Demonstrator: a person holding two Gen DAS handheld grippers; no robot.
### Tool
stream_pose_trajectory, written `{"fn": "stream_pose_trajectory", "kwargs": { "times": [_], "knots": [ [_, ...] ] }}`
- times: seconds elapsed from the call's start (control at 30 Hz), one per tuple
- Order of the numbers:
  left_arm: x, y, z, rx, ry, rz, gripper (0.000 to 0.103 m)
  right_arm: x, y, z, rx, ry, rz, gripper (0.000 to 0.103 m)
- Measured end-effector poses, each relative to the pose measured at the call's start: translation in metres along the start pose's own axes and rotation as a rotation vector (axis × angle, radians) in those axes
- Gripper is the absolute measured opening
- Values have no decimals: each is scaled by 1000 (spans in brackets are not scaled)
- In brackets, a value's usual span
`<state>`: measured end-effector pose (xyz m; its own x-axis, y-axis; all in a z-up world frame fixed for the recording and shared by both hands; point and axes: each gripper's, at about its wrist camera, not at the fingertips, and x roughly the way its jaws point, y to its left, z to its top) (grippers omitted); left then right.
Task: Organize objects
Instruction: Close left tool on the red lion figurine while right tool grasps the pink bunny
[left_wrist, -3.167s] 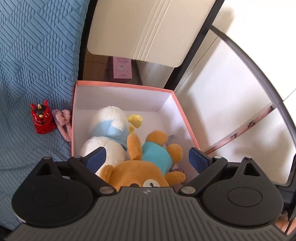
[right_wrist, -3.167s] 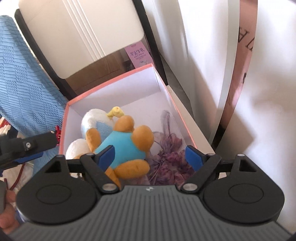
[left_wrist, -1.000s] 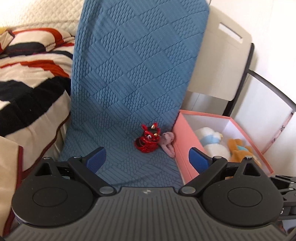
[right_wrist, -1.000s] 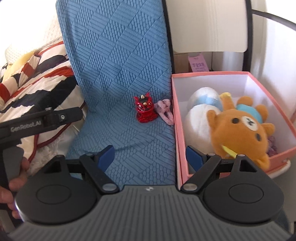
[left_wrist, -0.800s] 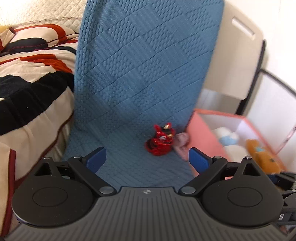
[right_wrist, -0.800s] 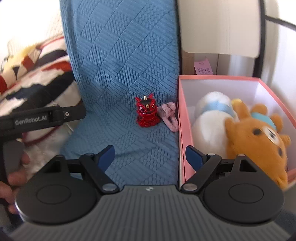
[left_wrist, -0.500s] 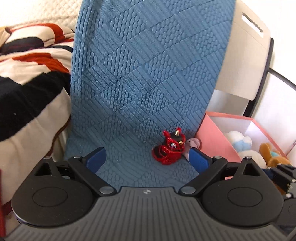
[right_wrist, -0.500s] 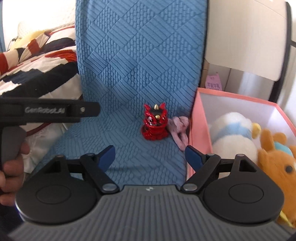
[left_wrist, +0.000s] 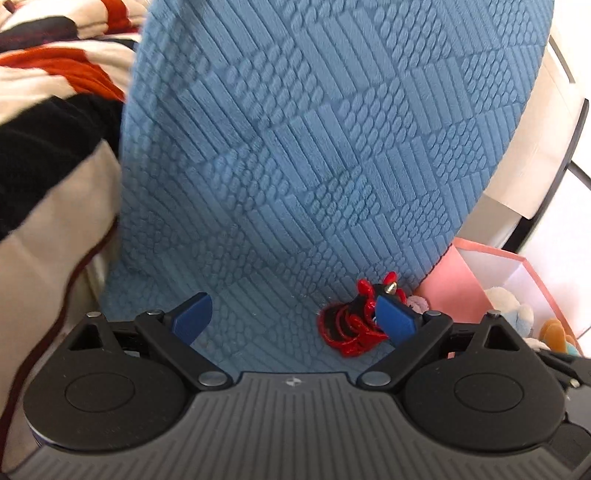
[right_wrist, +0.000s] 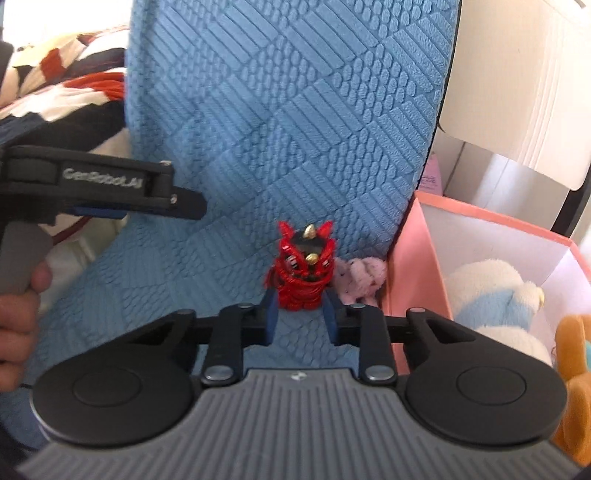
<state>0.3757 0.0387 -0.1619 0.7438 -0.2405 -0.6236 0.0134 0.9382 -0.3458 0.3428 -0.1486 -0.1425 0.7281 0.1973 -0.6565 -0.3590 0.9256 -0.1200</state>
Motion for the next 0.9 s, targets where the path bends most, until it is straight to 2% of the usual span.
{"fn": "stream_pose_trajectory", "kwargs": {
  "times": [0.1,0.2,0.33,0.4,0.47,0.7,0.9],
  "knots": [
    [18,-1,4,4,27,-52,96,17,-2,5,-18,8,-71,23],
    [34,-6,7,19,55,-129,89,34,-7,7,-30,20,-121,21],
    [59,-15,7,31,110,-211,83,50,-10,7,-61,34,-157,20],
    [71,-15,8,11,141,-248,76,57,-12,6,-66,44,-162,20],
    [82,-14,9,-13,160,-295,74,64,-13,5,-71,53,-169,20],
    [115,-21,7,-29,202,-370,74,82,-15,3,-79,75,-172,19],
    [148,-27,3,-36,234,-349,74,90,-19,-2,-78,81,-181,19]
  ]
}}
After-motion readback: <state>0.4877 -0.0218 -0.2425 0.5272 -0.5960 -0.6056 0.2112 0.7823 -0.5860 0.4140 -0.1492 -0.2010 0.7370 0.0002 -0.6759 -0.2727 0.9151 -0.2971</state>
